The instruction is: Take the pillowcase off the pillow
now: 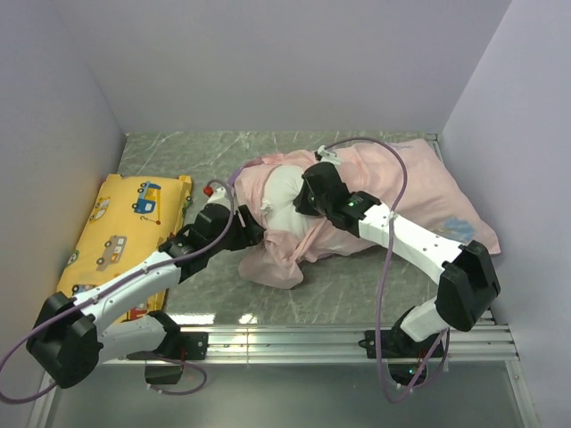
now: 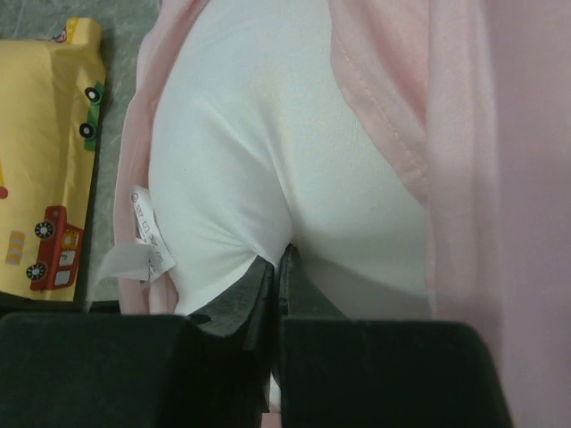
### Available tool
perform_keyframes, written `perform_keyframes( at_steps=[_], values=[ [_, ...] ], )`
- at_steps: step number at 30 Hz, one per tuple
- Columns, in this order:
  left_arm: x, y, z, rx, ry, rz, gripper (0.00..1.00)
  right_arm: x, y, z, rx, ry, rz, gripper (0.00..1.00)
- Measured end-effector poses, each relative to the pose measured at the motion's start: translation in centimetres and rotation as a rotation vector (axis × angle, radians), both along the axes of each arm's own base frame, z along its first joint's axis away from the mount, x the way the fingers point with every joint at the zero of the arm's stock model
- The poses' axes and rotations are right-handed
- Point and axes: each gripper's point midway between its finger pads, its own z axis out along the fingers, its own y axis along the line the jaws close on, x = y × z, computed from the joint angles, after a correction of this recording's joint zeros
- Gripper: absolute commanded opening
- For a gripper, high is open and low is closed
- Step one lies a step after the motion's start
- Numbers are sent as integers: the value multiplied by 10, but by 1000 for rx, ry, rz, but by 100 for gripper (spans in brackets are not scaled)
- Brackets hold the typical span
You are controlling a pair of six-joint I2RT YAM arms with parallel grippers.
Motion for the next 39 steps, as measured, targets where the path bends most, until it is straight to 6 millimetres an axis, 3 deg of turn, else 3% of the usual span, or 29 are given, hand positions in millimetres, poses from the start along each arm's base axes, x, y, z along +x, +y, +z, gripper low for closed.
perform_keyframes(
  at_steps=[8, 12, 16, 20, 23, 24, 26, 27, 30, 34, 39],
  values=[
    [-21, 10, 44, -4, -66, 54, 77, 1, 7, -3, -7, -2, -19, 0],
    [-40, 12, 63, -49, -98, 62, 92, 2, 10, -1, -10, -10, -26, 0],
    [-46, 5, 60, -33, -84, 80, 99, 3, 11, 0, -16, -14, -34, 0],
    [-42, -9, 34, 13, -19, 103, 99, 4, 13, 0, -22, -16, -41, 0],
    [-41, -21, 7, 50, 40, 129, 82, 3, 17, 1, -35, -20, -43, 0],
    [-44, -24, 1, 57, 50, 135, 62, 3, 18, 2, -40, -23, -43, 0],
    [-55, -30, -13, 54, 70, 132, 45, 2, 19, 2, -49, -23, -41, 0],
    [-62, -31, -21, 52, 80, 126, 29, 2, 19, 3, -56, -21, -43, 0],
    [-86, -25, -54, 65, 128, 110, 11, 5, 19, 8, -71, -24, -45, 0],
    [-97, -5, -82, 50, 166, 160, 4, 4, 18, 12, -89, -7, -36, 0],
    [-95, 1, -76, -42, 159, 214, 0, 7, 11, 14, -62, 22, -27, 0]
  ],
)
